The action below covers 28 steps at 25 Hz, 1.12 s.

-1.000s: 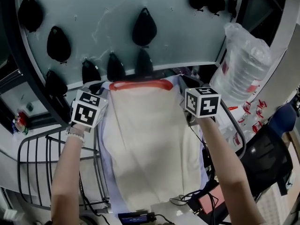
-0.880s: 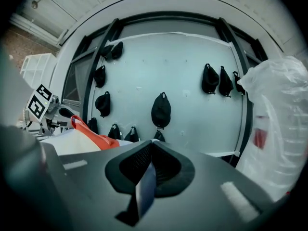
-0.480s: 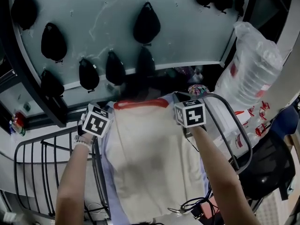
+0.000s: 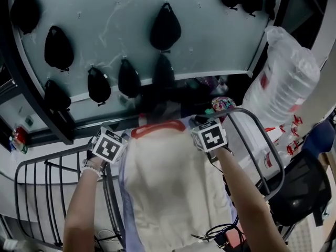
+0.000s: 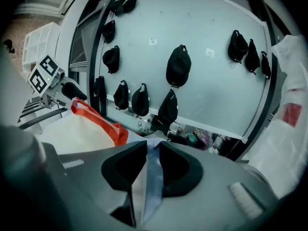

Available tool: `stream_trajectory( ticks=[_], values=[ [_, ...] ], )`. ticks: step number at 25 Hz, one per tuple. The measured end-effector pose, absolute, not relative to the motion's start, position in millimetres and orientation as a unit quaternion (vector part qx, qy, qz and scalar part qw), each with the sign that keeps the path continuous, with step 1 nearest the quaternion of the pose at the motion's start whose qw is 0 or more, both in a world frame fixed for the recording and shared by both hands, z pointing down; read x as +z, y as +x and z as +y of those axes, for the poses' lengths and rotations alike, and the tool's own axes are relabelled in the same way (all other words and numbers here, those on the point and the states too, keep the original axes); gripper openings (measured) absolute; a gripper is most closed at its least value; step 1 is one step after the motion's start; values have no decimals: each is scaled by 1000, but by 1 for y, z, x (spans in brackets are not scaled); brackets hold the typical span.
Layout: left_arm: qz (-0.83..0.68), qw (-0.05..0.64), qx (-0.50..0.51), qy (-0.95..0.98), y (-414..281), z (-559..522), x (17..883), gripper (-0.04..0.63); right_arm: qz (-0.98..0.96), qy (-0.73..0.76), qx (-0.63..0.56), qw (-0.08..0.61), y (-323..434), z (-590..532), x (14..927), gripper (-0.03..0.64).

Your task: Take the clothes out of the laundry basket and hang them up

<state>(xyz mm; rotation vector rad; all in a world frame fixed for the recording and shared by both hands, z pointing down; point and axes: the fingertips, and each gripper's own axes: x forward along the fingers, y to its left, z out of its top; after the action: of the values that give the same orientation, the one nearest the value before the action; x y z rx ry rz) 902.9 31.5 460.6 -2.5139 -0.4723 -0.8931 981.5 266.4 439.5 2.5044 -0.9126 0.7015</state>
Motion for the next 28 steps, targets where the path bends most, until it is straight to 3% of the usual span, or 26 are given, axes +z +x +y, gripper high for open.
stream_trajectory(
  ticks=[3,8,18,24,28],
  values=[
    [-181,212,-325,-904,895,32,461,248,-338,885,256,192,974,264,441,120],
    [-189,221,-344,-893,871,35,476,305,-352,880,263,182,957,265,441,162],
    [-197,200,-297,-913,826,54,450,322,-353,899,222,133,915,282,401,170],
    [-154,175,-222,-947,780,63,396,198,-351,917,166,92,867,297,367,169],
    [-135,179,-183,-957,733,70,366,181,-368,916,135,82,815,299,349,168]
  ],
)
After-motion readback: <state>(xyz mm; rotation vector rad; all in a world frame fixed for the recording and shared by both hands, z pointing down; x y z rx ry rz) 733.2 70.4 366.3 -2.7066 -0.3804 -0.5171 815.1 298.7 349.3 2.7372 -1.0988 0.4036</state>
